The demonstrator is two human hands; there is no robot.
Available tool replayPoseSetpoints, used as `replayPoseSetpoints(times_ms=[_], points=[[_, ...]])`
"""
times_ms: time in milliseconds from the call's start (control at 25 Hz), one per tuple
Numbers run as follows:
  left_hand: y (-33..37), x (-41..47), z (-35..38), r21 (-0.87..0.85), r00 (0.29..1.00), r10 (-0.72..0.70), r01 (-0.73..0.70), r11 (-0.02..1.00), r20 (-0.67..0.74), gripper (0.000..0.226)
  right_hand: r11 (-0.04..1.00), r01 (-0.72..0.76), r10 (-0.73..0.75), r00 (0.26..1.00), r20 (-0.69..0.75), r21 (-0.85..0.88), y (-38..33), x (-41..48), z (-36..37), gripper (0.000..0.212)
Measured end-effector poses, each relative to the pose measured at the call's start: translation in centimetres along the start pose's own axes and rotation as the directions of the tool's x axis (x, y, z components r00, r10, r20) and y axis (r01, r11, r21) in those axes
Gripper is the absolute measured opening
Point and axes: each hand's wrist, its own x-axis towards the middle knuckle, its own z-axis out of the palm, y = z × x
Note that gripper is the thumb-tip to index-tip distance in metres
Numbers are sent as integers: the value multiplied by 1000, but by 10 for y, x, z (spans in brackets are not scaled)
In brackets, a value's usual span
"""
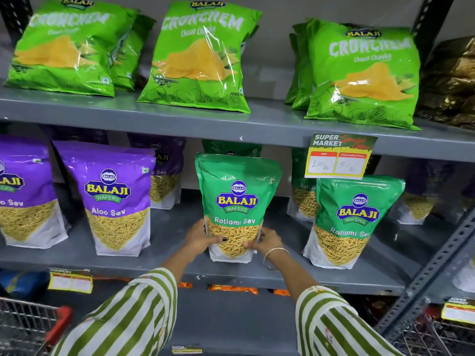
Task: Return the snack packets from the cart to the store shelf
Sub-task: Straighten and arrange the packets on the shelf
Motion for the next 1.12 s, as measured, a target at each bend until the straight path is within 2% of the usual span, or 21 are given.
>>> replayPoseSetpoints(times_ms=[120,200,240,280,320,360,400,440,480,520,560,600,680,720,760,800,840,920,960,1120], points=[[0,-1,-2,15,1000,-9,9,1000,-18,58,1000,11,-11,1000,1,16,0,0,2,49],[-1,-2,-4,29,1000,-11,10,1000,28,60,1000,-7,7,1000,28,8,-2,-1,2,55],[-1,-2,-7,87,995,-39,31,996,89,63,1000,-19,20,999,38,-12,-1,-2,-1,61],[0,-1,-9,233,979,-108,66,970,174,66,998,-36,38,999,34,-53,2,-2,-6,69],[5,0,-11,483,939,-239,94,871,248,69,992,-57,59,998,12,-113,2,-6,-18,75],[15,-1,-12,738,876,-410,97,667,255,71,984,-73,73,997,-6,-163,6,-8,-31,77],[28,-4,-9,905,797,-567,65,421,206,75,976,-115,113,993,-20,-185,9,-11,-46,74],[43,-8,1,971,713,-683,17,239,156,77,968,-152,150,988,-24,-202,15,-15,-64,69],[56,-11,17,984,630,-762,-26,173,151,76,952,-204,204,979,-21,-229,18,-22,-79,63],[70,-18,37,983,578,-797,-79,163,179,75,927,-249,257,966,-7,-280,24,-27,-94,58],[81,-24,60,969,585,-773,-132,207,245,74,905,-315,321,947,-24,-286,28,-33,-106,56],[89,-30,83,943,648,-687,-181,281,329,72,868,-341,359,933,-19,-361,36,-37,-118,56],[97,-33,131,836,814,-340,-287,468,470,68,776,-406,447,894,-33,-483,53,-44,-145,55],[98,-32,150,747,863,-171,-294,596,476,68,731,-422,460,885,-69,-537,61,-48,-158,56],[97,-26,170,624,888,-68,-264,735,455,69,697,-438,430,889,-158,-568,73,-48,-176,61],[96,-20,188,484,897,-24,-215,848,441,72,702,-481,408,876,-256,-525,81,-50,-191,71],[96,-15,198,345,901,1,-167,924,435,72,763,-490,377,867,-326,-422,90,-48,-202,79],[89,-1,217,162,902,19,-99,982,431,67,922,-371,319,890,-326,-111,100,-39,-216,78],[84,5,224,137,915,23,-85,987,403,66,956,-294,274,910,-311,-20,101,-34,-219,75],[74,15,240,172,973,68,-108,979,221,65,980,-169,192,940,-282,103,94,-29,-217,66]])
